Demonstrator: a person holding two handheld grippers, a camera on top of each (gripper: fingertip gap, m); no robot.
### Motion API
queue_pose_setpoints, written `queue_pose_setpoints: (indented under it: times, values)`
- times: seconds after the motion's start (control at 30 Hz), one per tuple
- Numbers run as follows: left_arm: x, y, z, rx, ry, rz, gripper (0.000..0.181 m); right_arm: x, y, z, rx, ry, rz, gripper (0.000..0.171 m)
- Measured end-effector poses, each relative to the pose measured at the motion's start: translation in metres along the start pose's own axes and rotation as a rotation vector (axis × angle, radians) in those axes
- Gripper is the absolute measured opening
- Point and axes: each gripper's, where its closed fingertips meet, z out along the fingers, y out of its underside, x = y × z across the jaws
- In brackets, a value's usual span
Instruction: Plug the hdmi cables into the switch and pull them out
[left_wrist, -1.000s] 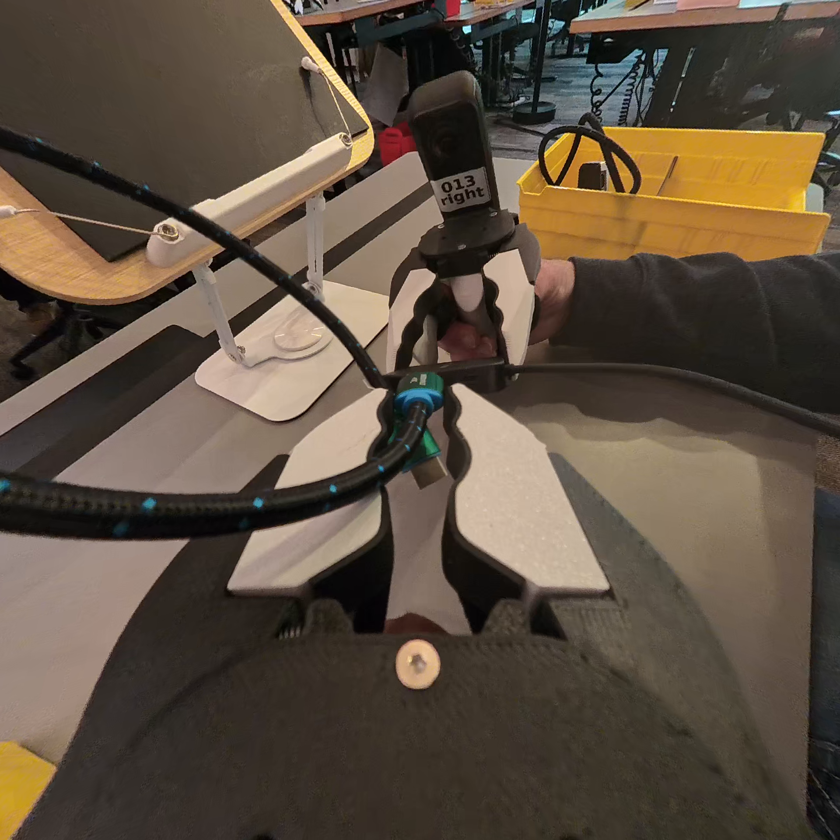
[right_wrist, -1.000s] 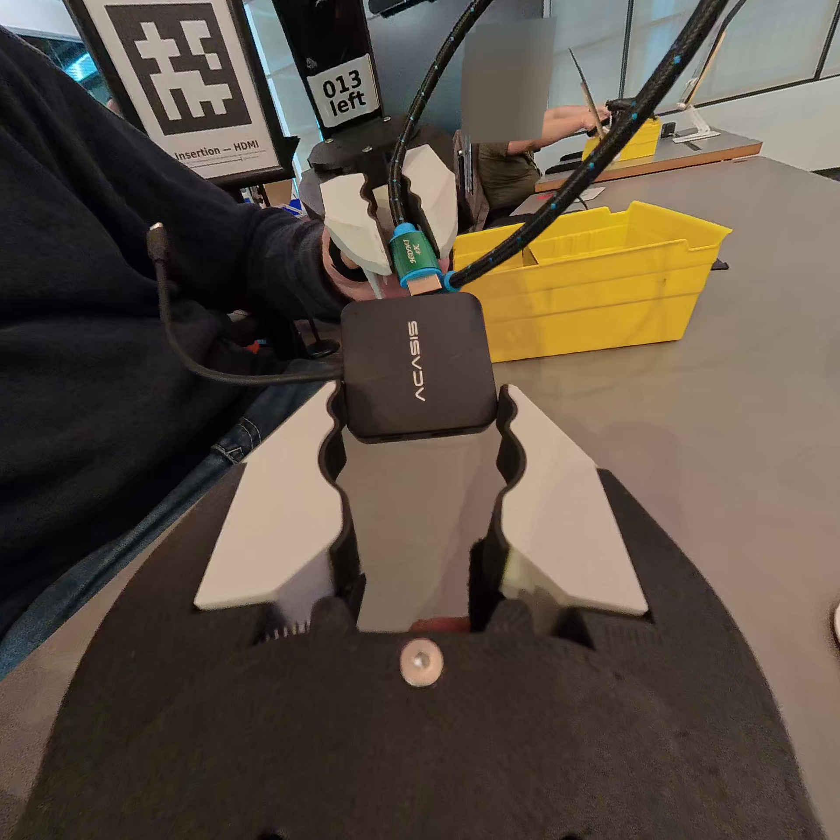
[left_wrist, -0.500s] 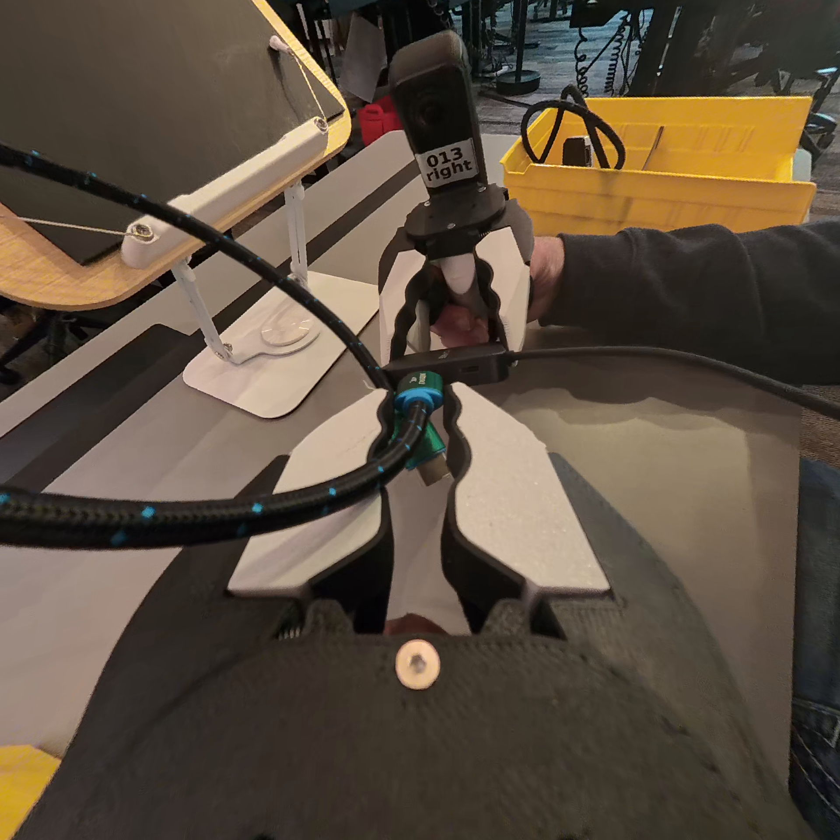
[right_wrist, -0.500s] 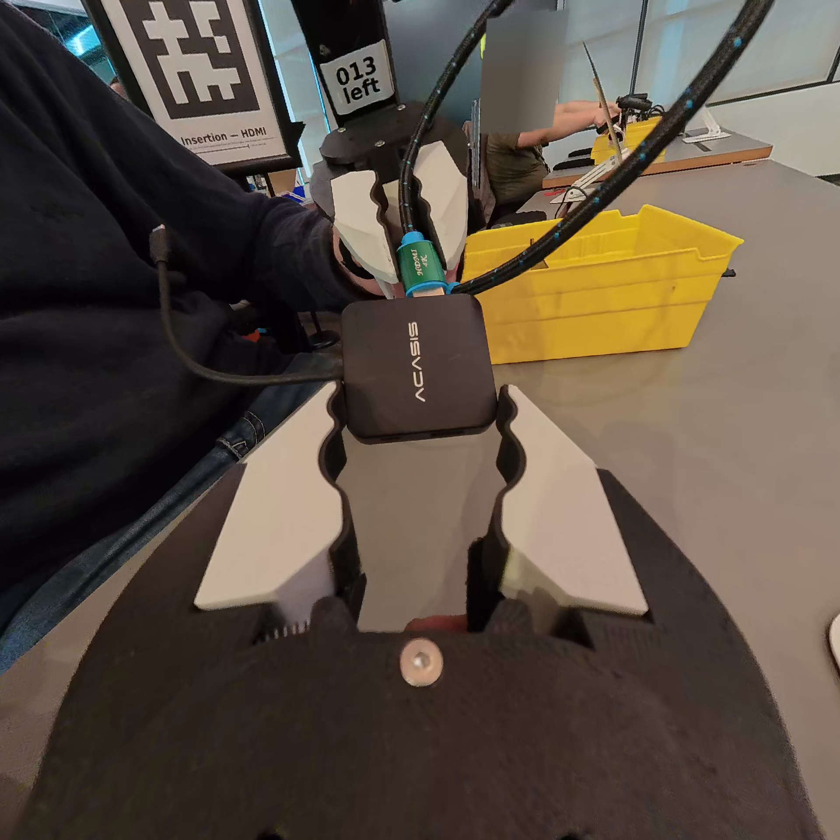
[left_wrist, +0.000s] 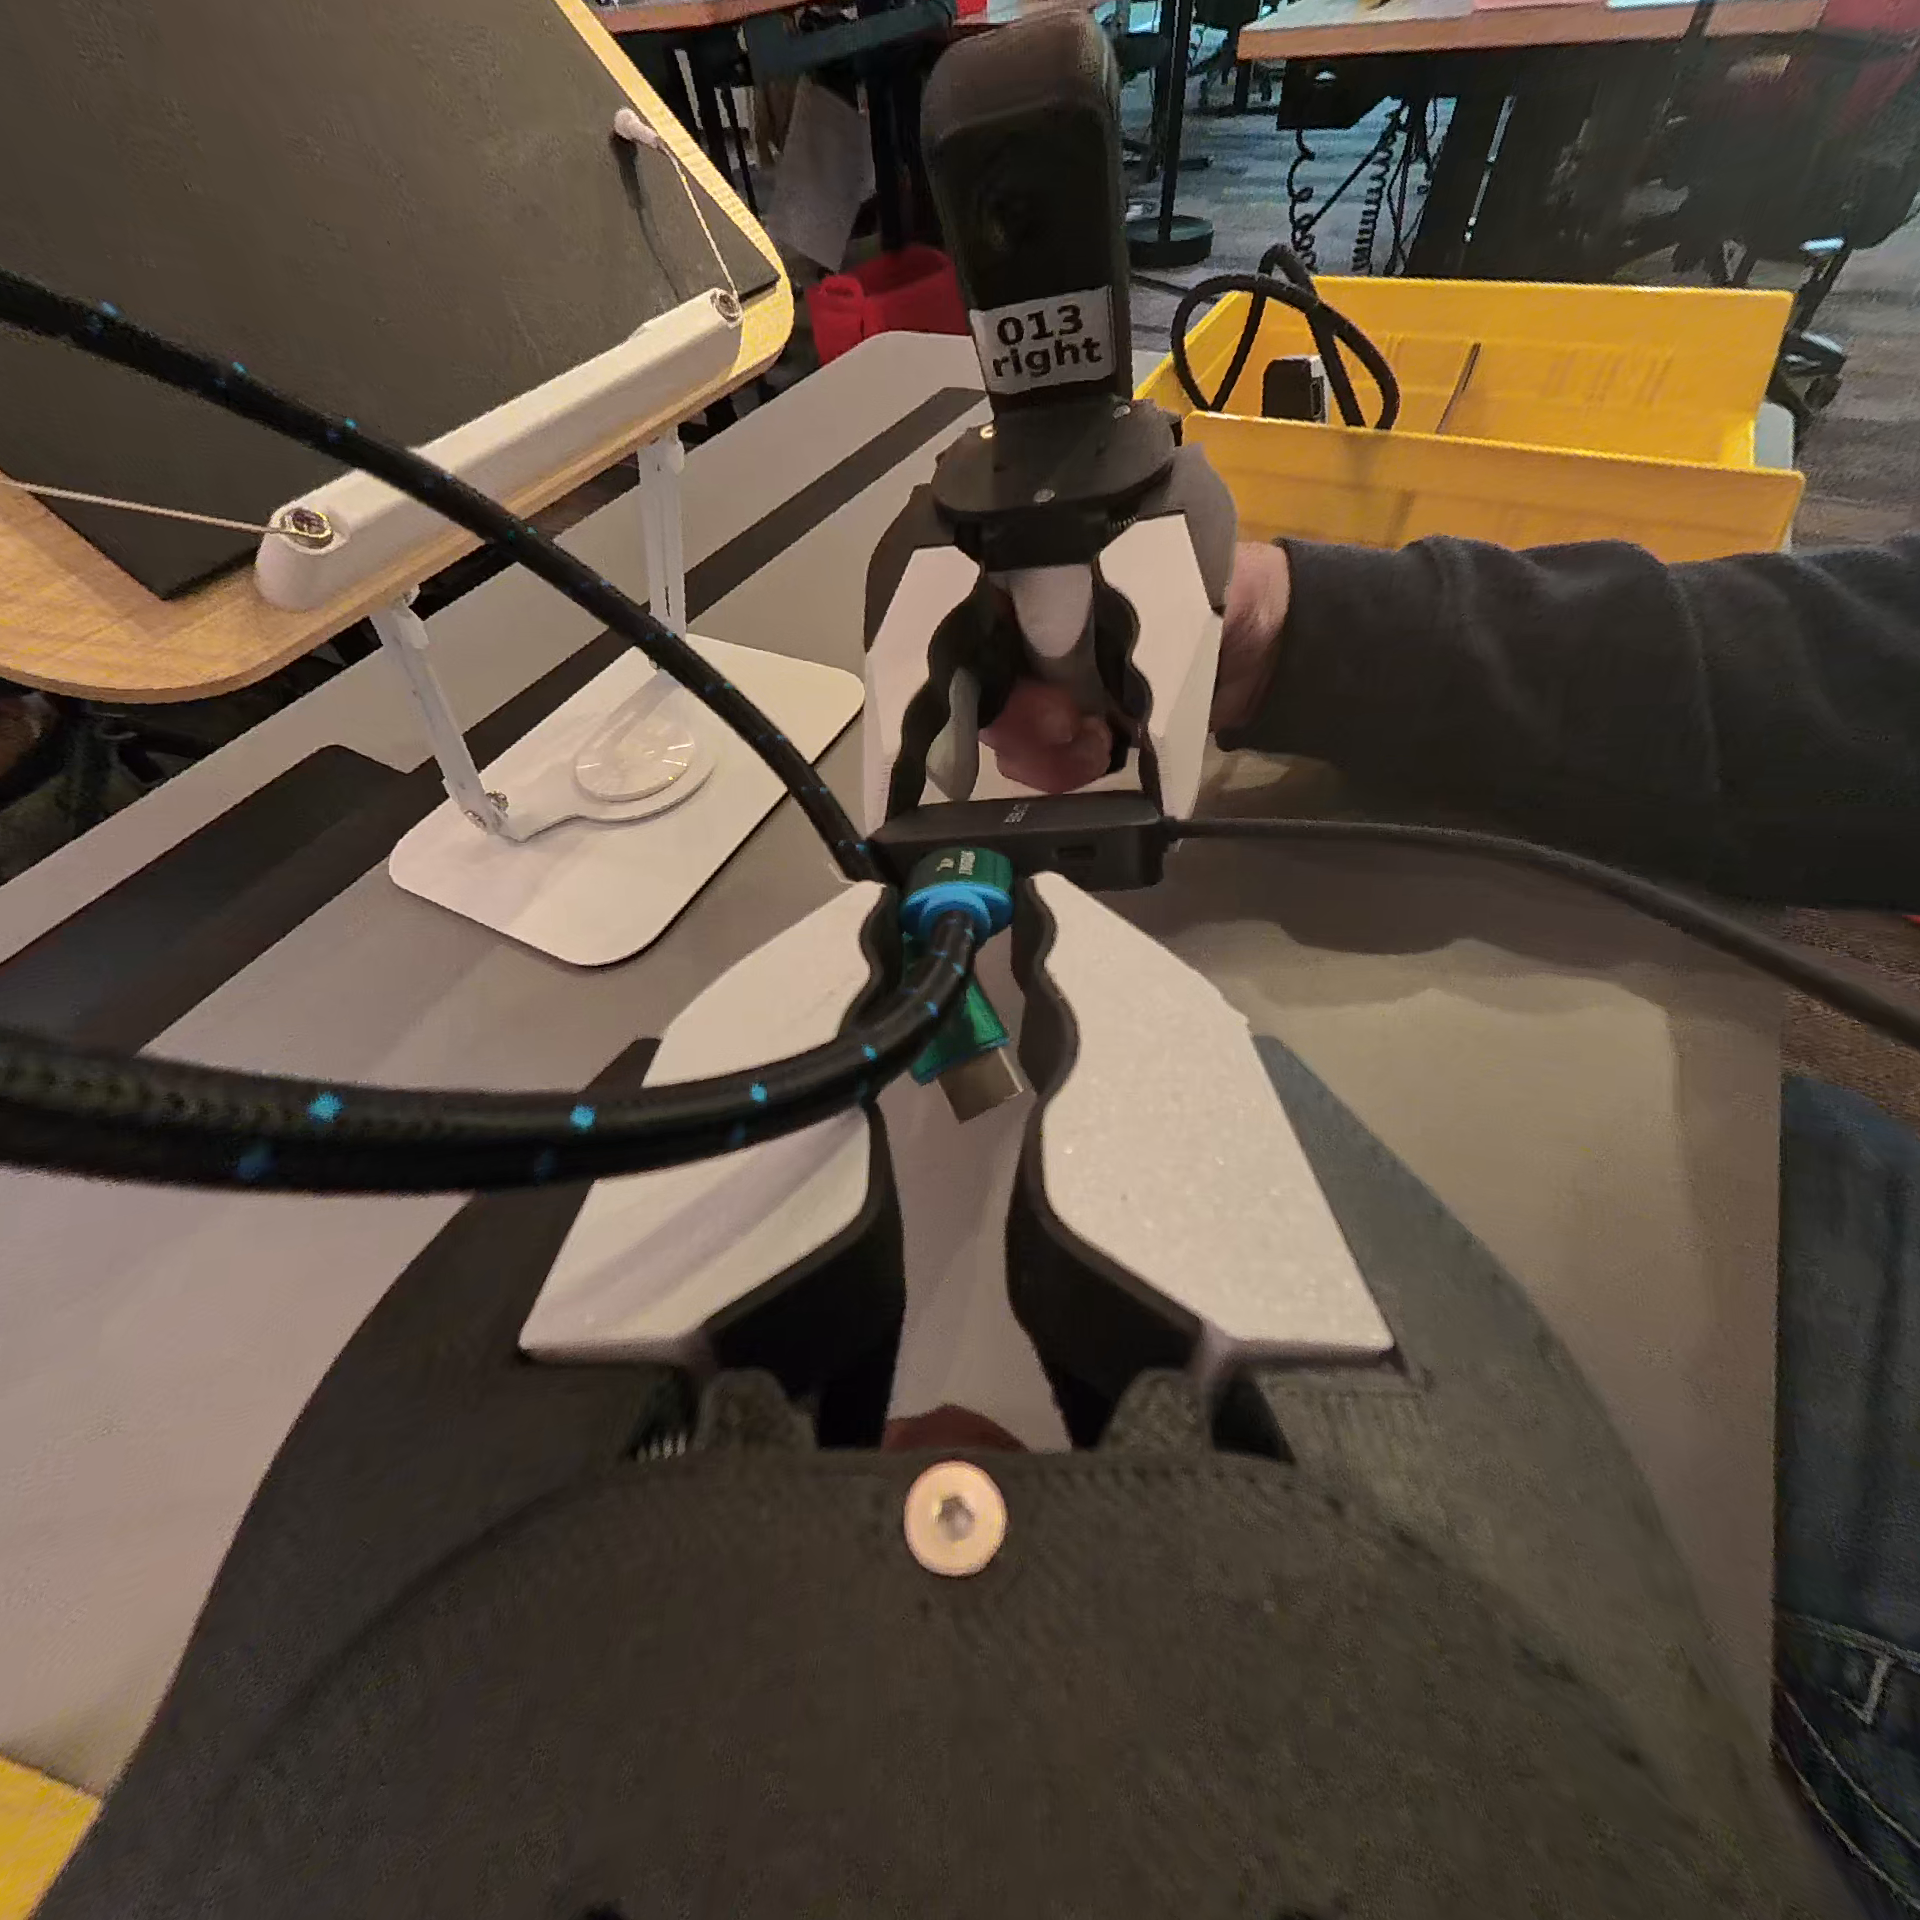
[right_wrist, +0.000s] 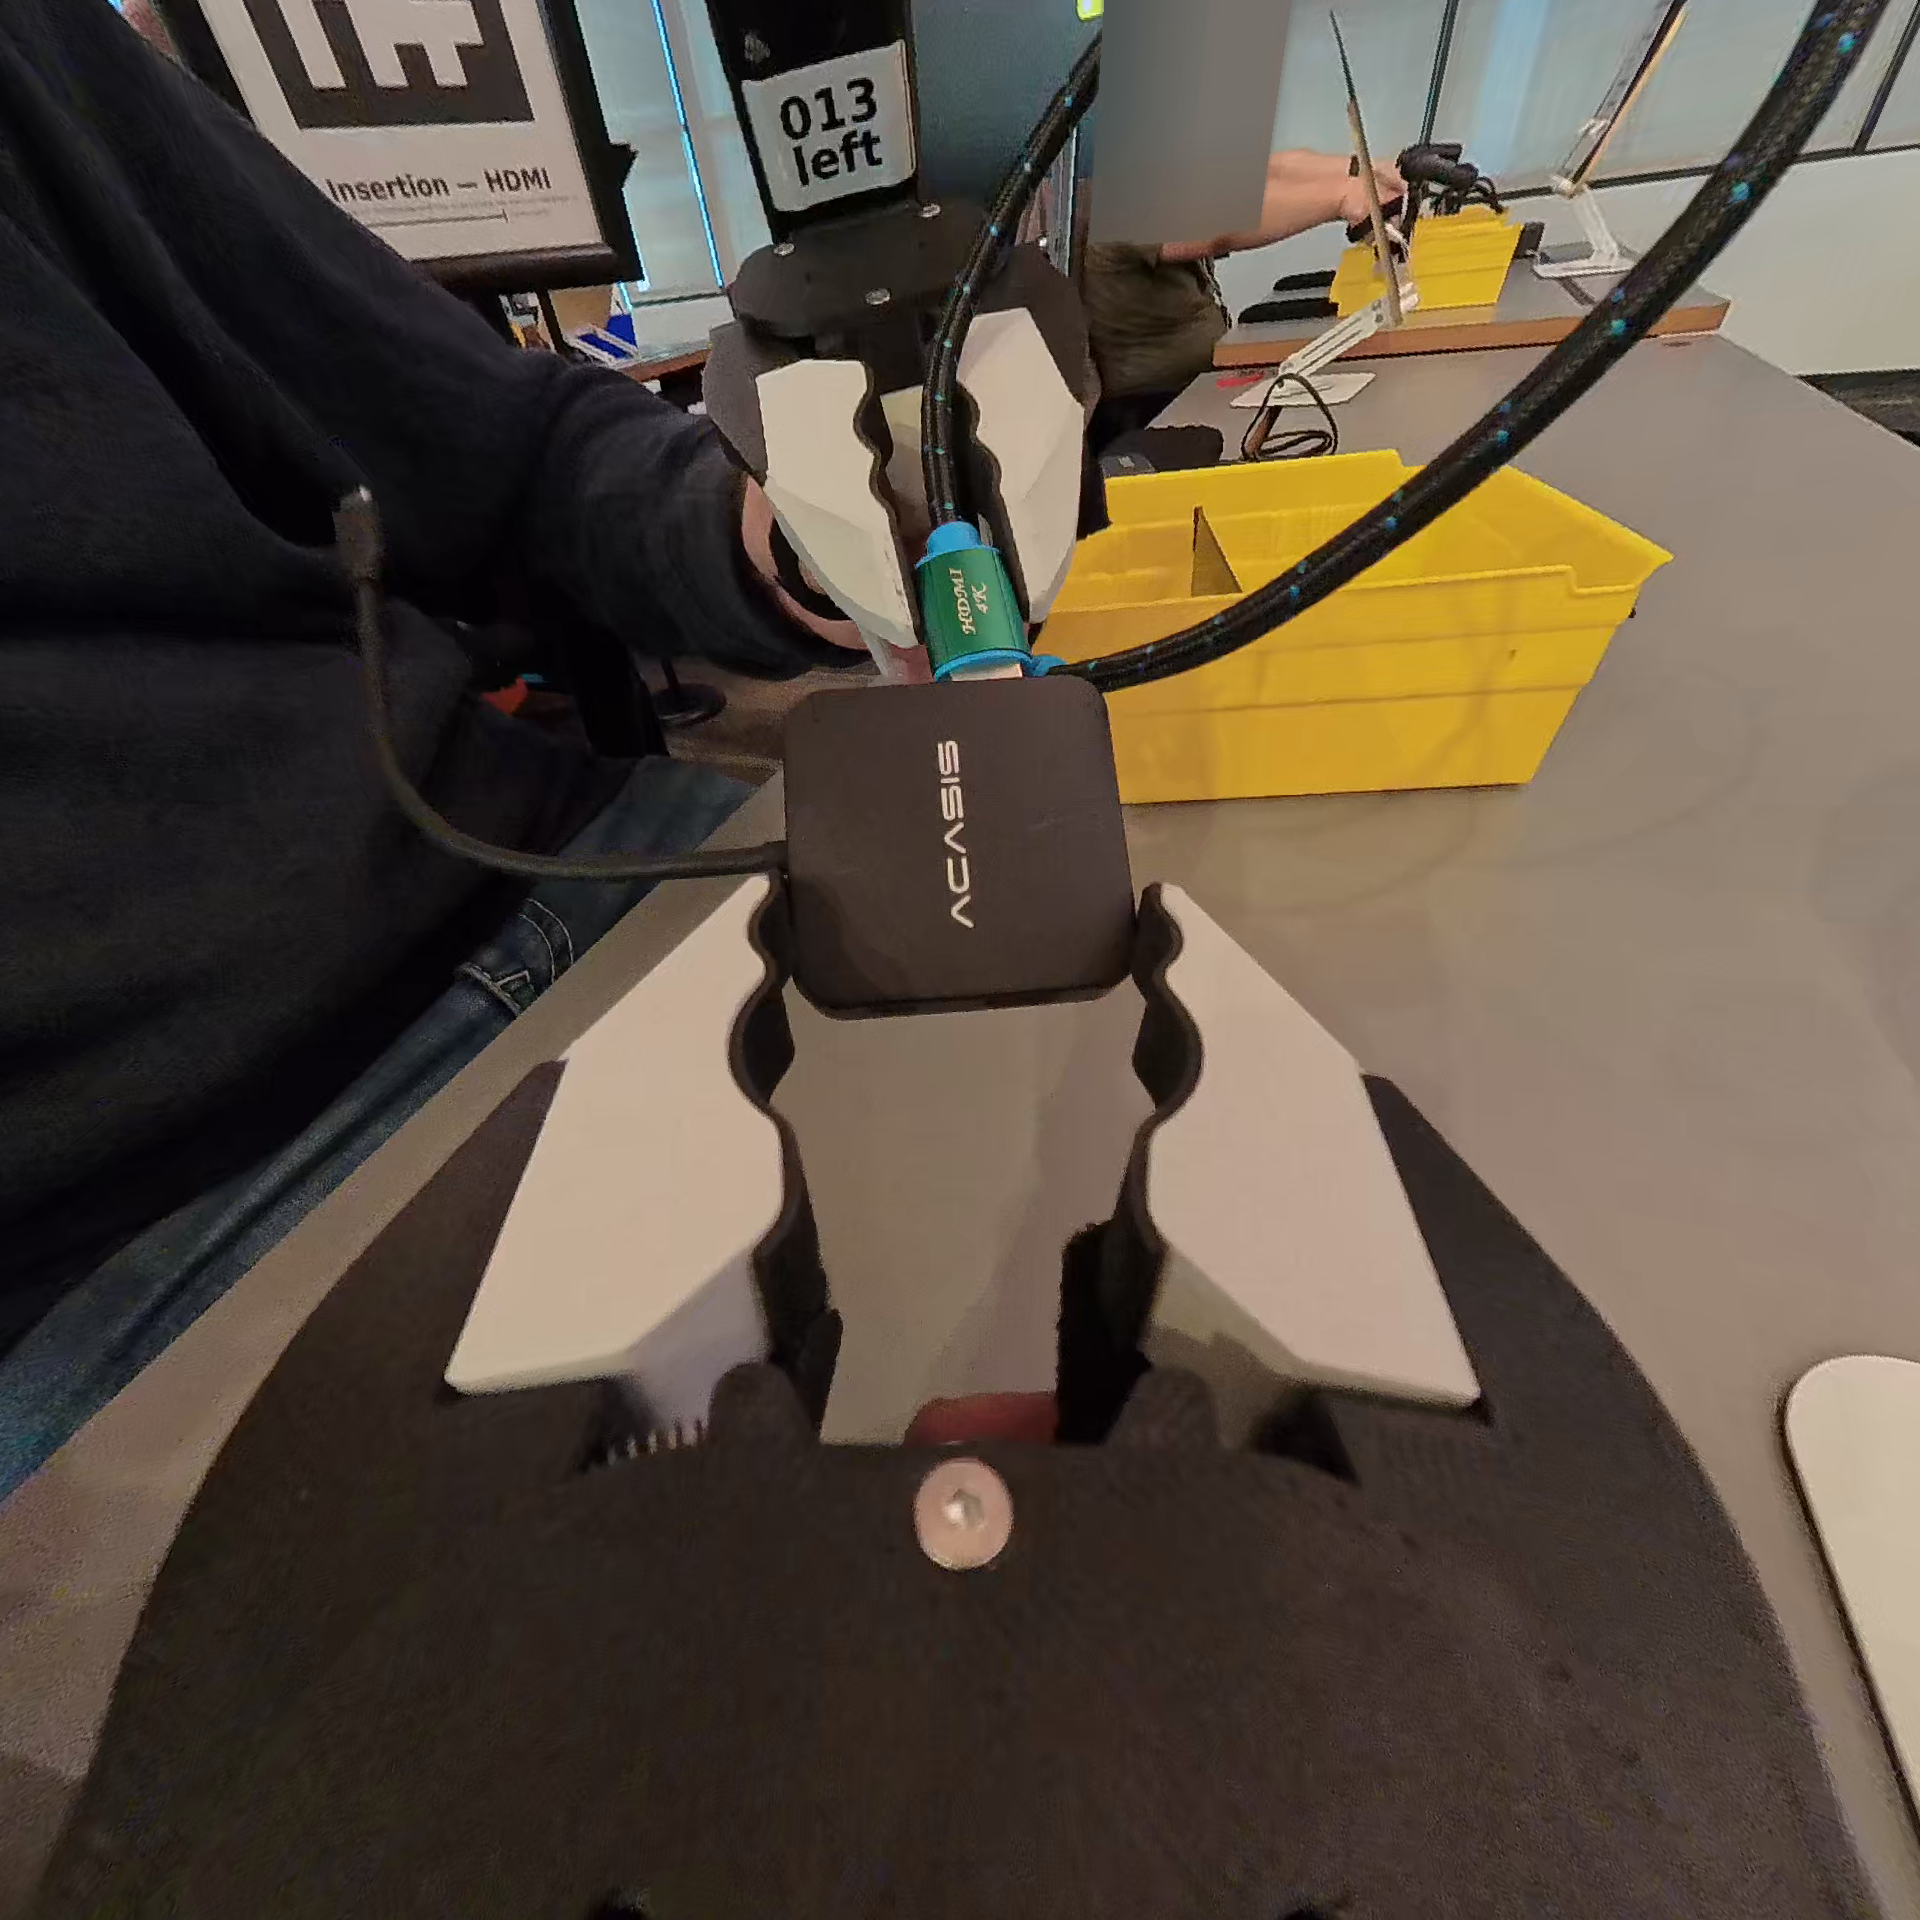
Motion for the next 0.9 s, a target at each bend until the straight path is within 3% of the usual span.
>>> queue_pose_setpoints:
  times: [0.57,0.9]
  values:
    - [-0.002,-0.011,-0.009,0.041,0.064,-0.061,0.020,-0.009,-0.016,0.010,0.046,-0.038,0.008,0.064]
    - [-0.001,-0.015,-0.009,0.065,0.068,-0.093,0.020,-0.017,-0.004,0.033,-0.010,-0.087,0.041,0.059]
